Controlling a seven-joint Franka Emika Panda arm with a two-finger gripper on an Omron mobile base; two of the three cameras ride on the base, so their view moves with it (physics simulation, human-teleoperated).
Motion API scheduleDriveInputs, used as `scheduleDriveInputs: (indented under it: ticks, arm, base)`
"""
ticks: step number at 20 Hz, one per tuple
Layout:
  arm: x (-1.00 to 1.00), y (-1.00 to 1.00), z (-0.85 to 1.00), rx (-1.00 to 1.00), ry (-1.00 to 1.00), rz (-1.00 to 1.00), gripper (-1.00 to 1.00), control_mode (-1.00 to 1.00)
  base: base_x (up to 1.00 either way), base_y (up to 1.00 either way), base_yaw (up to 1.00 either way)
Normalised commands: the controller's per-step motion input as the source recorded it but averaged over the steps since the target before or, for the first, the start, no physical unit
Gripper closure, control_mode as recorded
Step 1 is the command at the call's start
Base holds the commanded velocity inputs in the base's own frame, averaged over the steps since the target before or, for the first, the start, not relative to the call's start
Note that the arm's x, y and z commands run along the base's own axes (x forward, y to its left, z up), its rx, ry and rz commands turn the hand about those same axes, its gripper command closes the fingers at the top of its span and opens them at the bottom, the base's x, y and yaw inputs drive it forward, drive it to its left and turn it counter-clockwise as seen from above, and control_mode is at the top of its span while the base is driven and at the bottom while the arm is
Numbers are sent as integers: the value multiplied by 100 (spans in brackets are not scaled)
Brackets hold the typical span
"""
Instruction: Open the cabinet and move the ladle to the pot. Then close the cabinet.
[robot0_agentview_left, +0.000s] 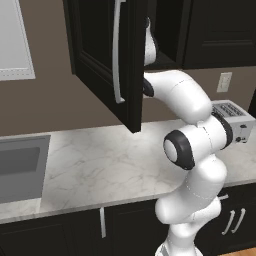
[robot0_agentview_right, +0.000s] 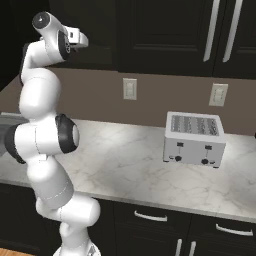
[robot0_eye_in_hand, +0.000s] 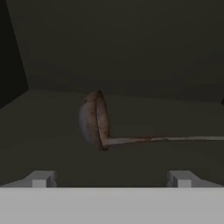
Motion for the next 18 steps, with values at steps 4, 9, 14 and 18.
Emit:
scheduleDriveInputs:
  ticks: [4,9,14,18]
  arm:
    - [33,0,-3,0,0,0,-100,-100]
    - [28,0,-5,0,0,0,-100,-100]
    - [21,1,0,0,0,0,-100,-100]
    - [14,2,0,0,2,0,-100,-100]
  base:
    - [0,0,0]
    - [0,0,0]
    - [0,0,0]
    - [0,0,0]
